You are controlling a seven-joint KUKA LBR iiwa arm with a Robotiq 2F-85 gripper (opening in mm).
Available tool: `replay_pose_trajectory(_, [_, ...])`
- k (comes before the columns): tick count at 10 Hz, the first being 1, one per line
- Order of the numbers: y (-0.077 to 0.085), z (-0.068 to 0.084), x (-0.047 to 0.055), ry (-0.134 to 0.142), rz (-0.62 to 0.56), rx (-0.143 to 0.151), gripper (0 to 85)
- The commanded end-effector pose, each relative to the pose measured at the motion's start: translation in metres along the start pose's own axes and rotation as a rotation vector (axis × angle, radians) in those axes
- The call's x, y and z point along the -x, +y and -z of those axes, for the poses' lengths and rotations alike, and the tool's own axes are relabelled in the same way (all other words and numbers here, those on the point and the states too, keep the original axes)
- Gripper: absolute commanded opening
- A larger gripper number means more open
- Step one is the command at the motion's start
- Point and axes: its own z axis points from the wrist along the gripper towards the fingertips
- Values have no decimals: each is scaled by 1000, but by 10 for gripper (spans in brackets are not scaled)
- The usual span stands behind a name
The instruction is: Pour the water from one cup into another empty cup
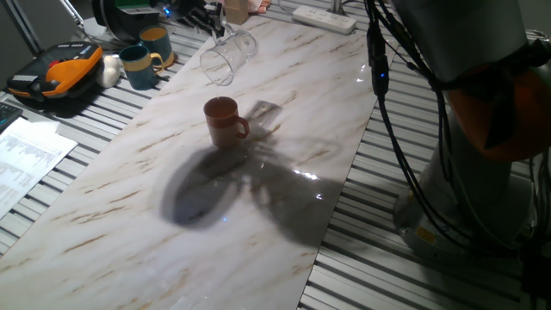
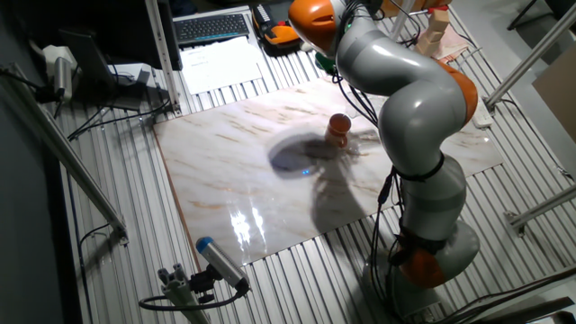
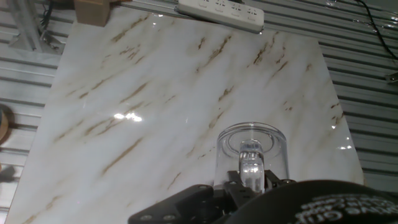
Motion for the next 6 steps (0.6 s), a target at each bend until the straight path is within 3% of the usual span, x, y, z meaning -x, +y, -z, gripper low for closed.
replay_pose_trajectory(1, [0,0,0,-7,-2,-7,0])
replay_pose_trajectory(6, [-1,1,1,-27,-3,-9,0])
